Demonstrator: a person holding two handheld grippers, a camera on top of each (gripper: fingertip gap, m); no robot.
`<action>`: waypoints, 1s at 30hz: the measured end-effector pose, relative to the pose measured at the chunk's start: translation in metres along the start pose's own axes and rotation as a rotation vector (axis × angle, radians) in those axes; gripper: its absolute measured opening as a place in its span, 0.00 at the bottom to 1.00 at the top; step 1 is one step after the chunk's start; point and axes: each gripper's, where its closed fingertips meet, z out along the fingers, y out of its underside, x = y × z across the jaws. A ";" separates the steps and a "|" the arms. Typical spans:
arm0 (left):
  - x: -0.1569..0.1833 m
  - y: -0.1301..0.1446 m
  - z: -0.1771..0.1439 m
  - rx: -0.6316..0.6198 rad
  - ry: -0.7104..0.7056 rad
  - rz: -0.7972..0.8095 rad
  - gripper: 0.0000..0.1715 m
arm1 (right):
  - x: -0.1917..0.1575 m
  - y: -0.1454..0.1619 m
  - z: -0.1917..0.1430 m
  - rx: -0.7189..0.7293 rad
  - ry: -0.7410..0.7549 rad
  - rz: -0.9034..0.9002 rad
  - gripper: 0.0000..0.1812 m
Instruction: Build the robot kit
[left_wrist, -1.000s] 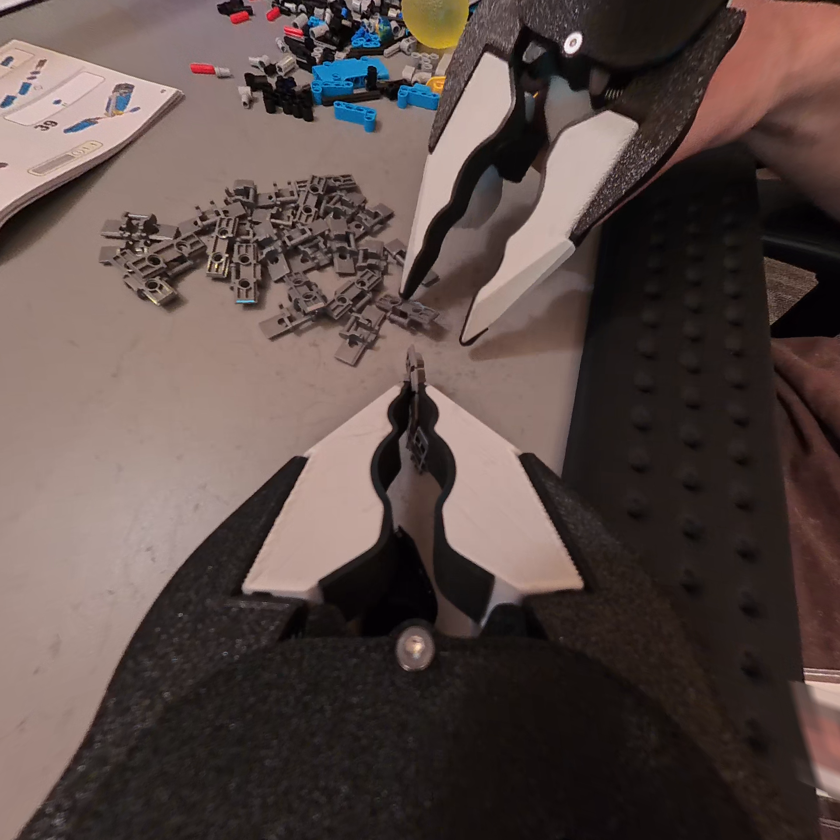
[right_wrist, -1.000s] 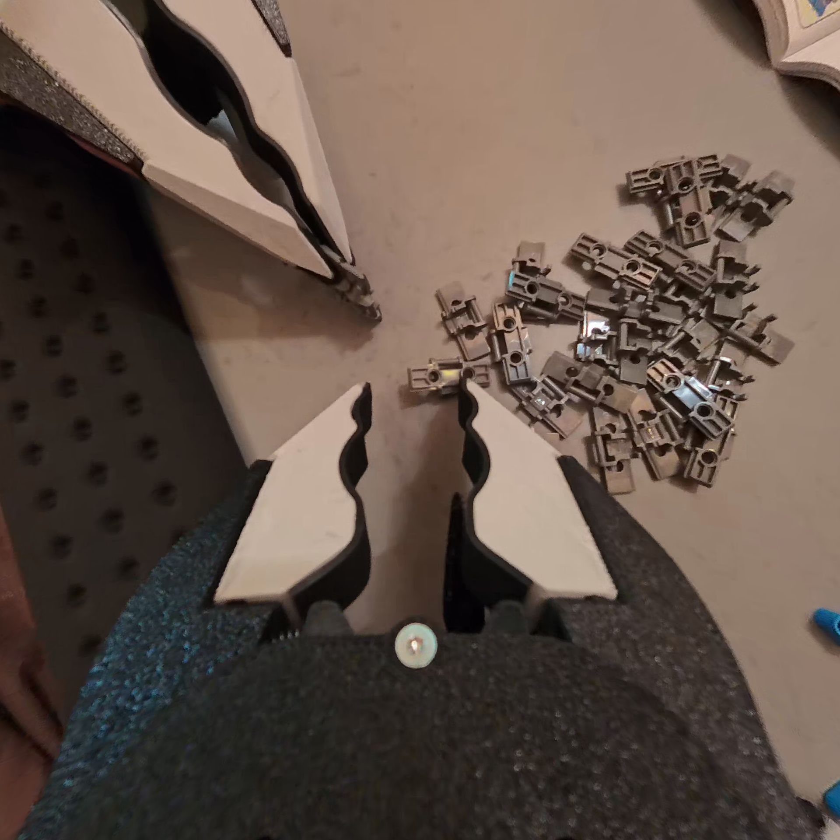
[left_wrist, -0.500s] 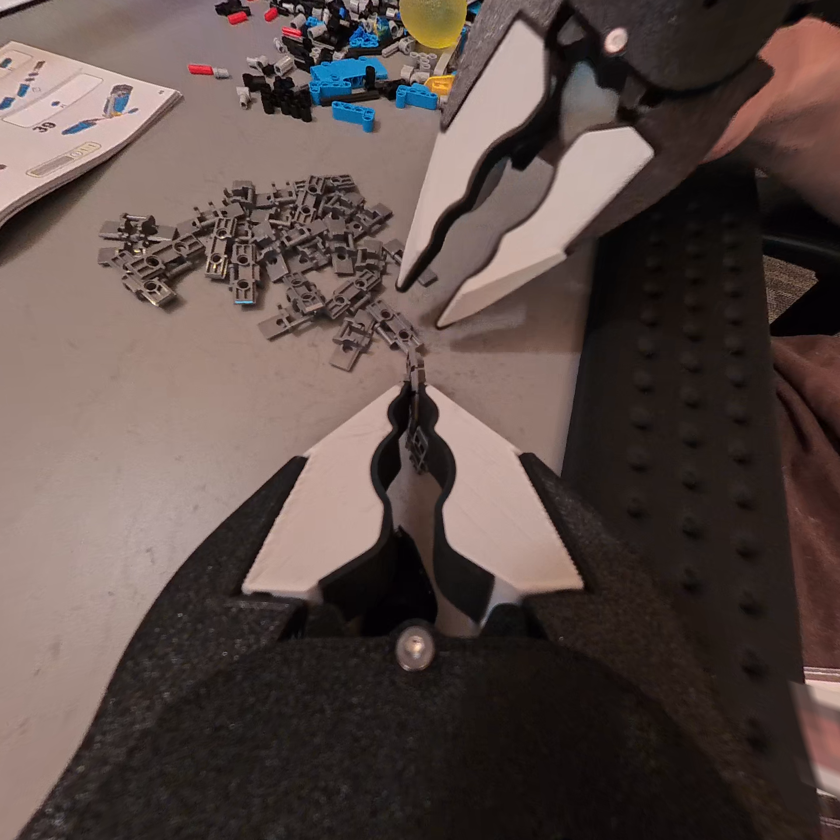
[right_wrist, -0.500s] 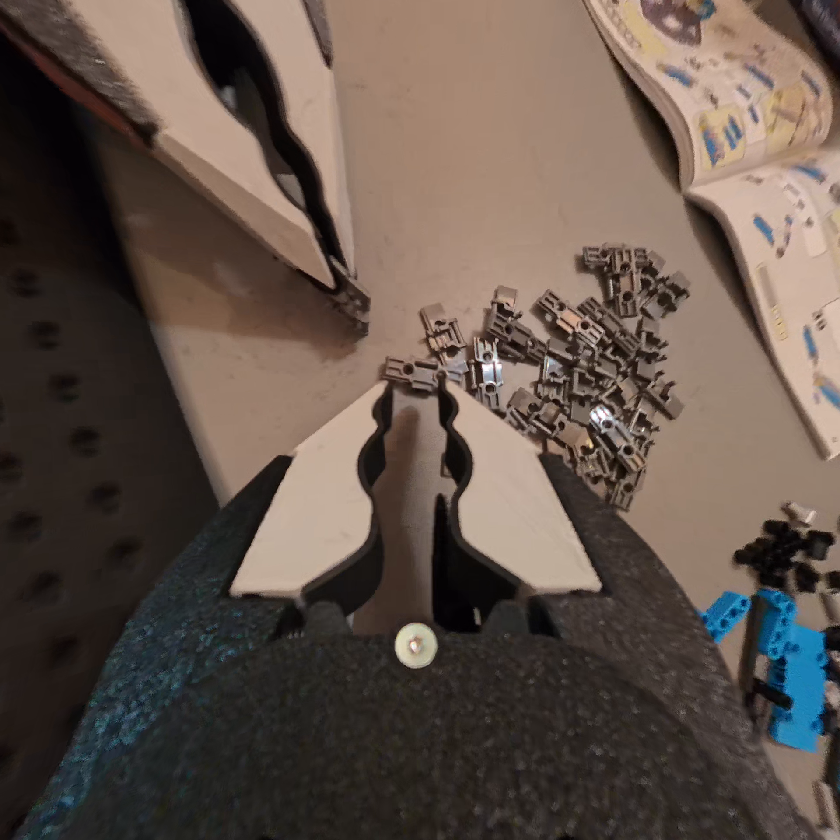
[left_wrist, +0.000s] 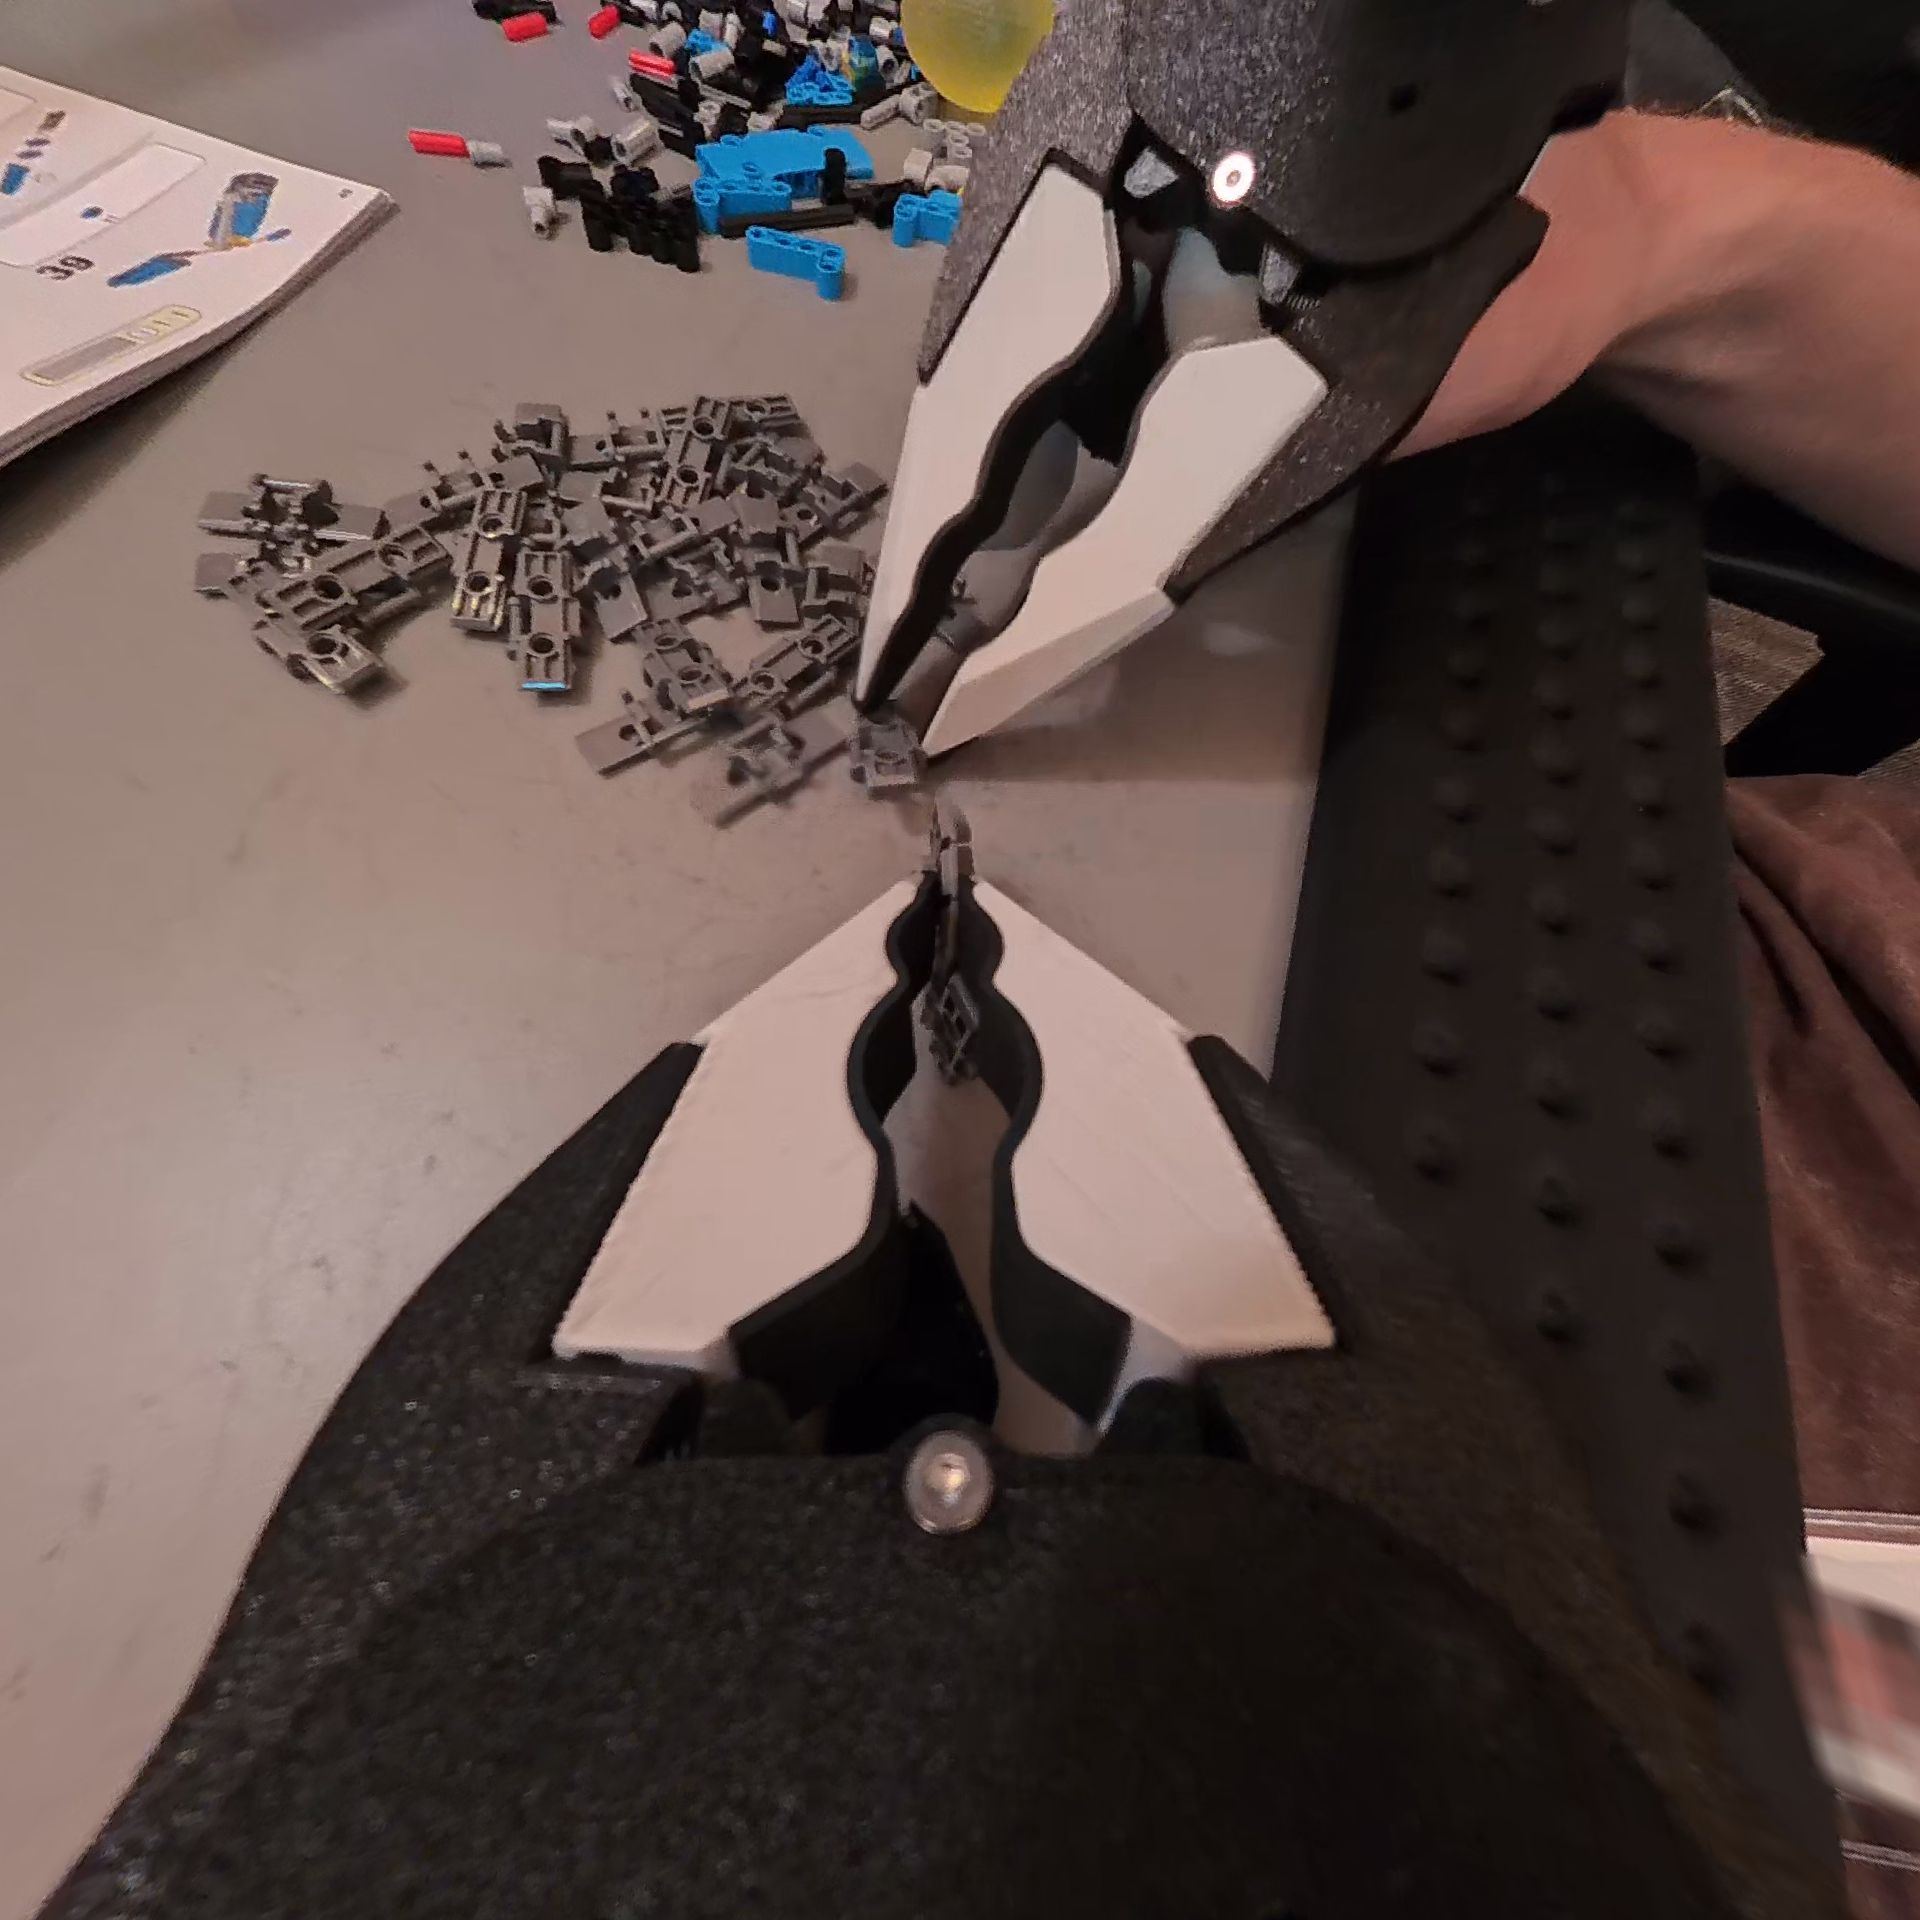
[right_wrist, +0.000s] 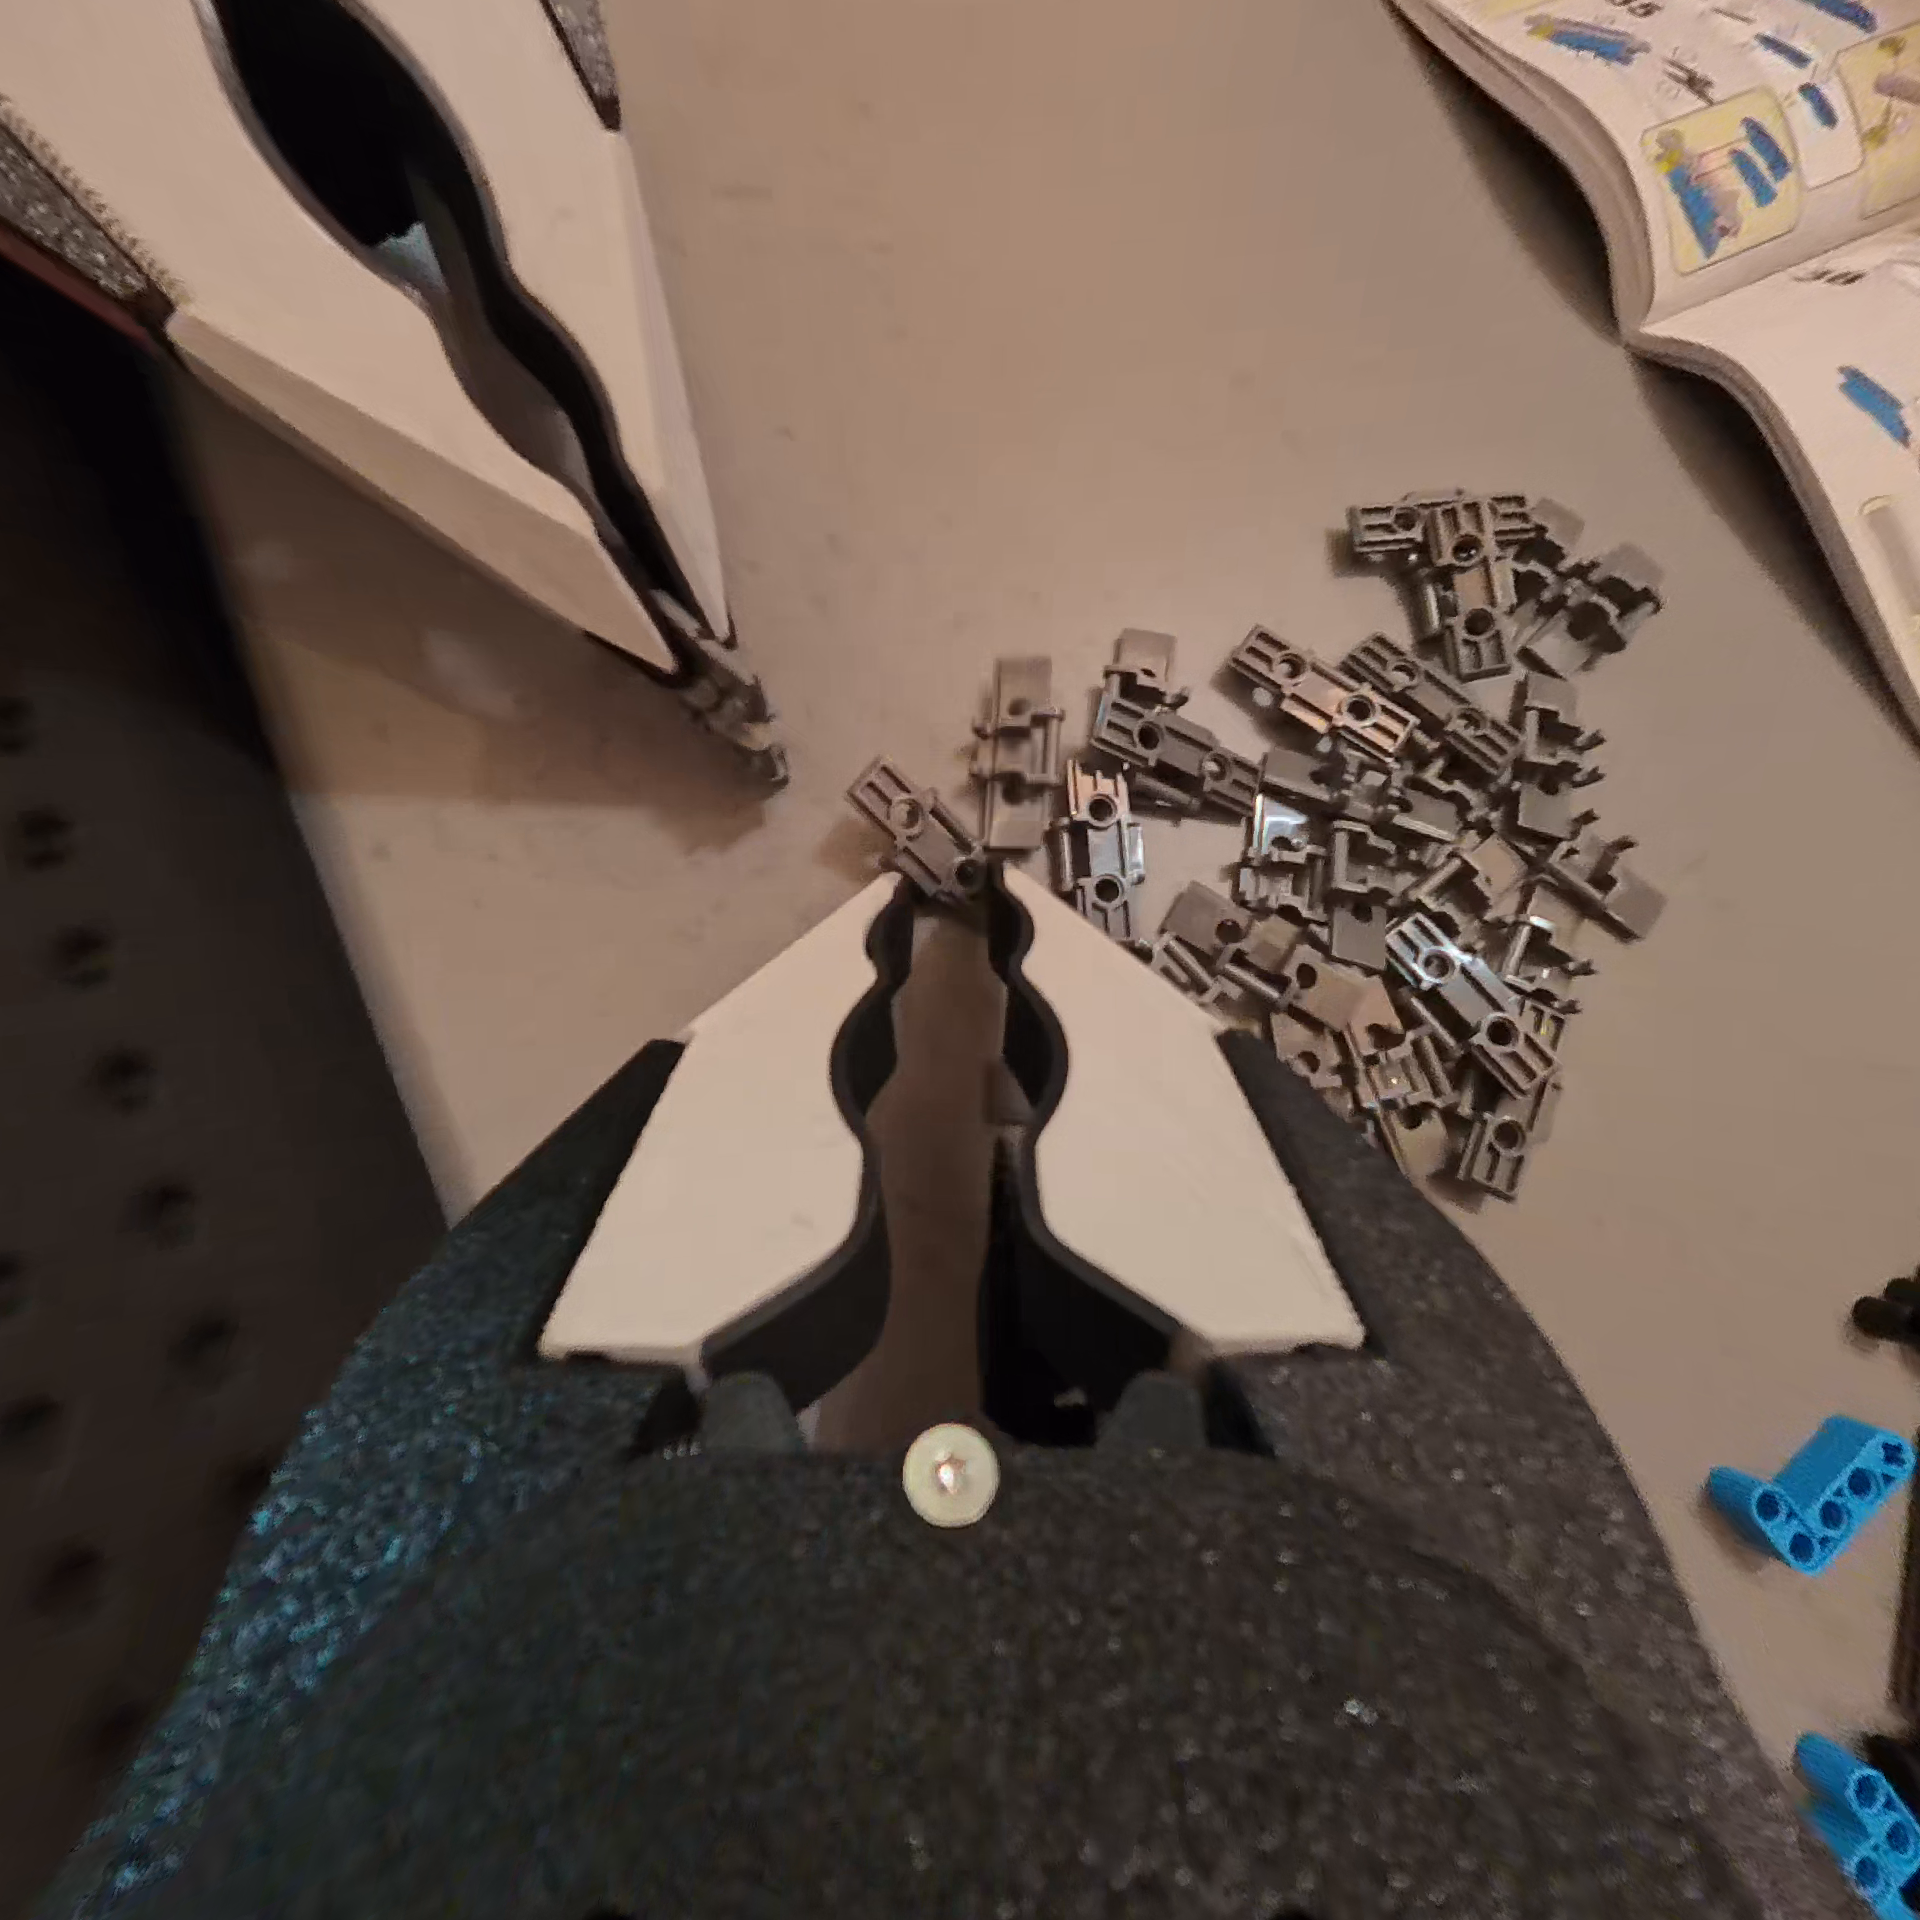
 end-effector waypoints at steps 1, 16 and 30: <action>0.001 0.000 0.000 0.000 0.010 -0.002 0.02 | 0.000 0.000 0.000 -0.004 -0.004 0.011 0.07; 0.002 -0.002 0.003 0.002 -0.086 0.159 0.12 | -0.015 -0.017 -0.027 0.165 -0.303 0.309 0.00; 0.003 -0.006 -0.005 0.044 -0.005 0.053 0.04 | -0.054 0.013 -0.027 -0.054 -0.299 -0.081 0.12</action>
